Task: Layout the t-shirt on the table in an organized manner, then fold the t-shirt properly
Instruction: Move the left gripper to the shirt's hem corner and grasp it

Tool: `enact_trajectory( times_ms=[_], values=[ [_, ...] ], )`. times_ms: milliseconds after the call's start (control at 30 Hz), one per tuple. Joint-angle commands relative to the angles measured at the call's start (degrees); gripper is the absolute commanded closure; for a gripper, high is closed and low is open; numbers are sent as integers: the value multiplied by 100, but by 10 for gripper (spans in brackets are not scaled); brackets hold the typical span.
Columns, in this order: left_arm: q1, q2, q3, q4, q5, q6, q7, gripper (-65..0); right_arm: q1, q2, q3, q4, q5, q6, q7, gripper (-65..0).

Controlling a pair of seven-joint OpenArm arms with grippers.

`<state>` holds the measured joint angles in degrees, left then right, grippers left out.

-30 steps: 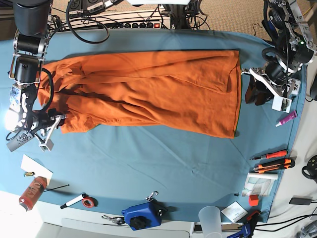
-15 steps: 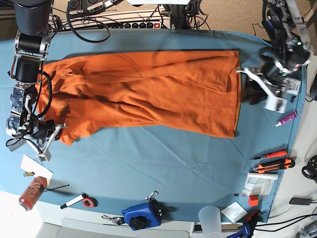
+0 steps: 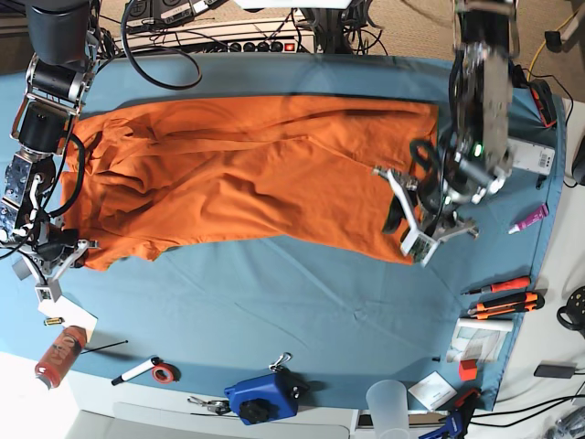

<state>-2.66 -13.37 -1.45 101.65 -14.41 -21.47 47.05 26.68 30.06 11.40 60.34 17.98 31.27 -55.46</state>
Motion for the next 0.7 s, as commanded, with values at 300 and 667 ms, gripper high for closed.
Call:
enact_trajectory(
  times_ms=[300, 667],
  values=[
    [-2020, -214, 400, -2636, 98, -848, -461, -284, 173, 118, 33, 96, -4, -20, 35, 0],
    [-2463, -431, 472, -3368, -120, -1228, 179, -284, 170, 118, 33, 96, 2, -15, -122, 0]
  ],
)
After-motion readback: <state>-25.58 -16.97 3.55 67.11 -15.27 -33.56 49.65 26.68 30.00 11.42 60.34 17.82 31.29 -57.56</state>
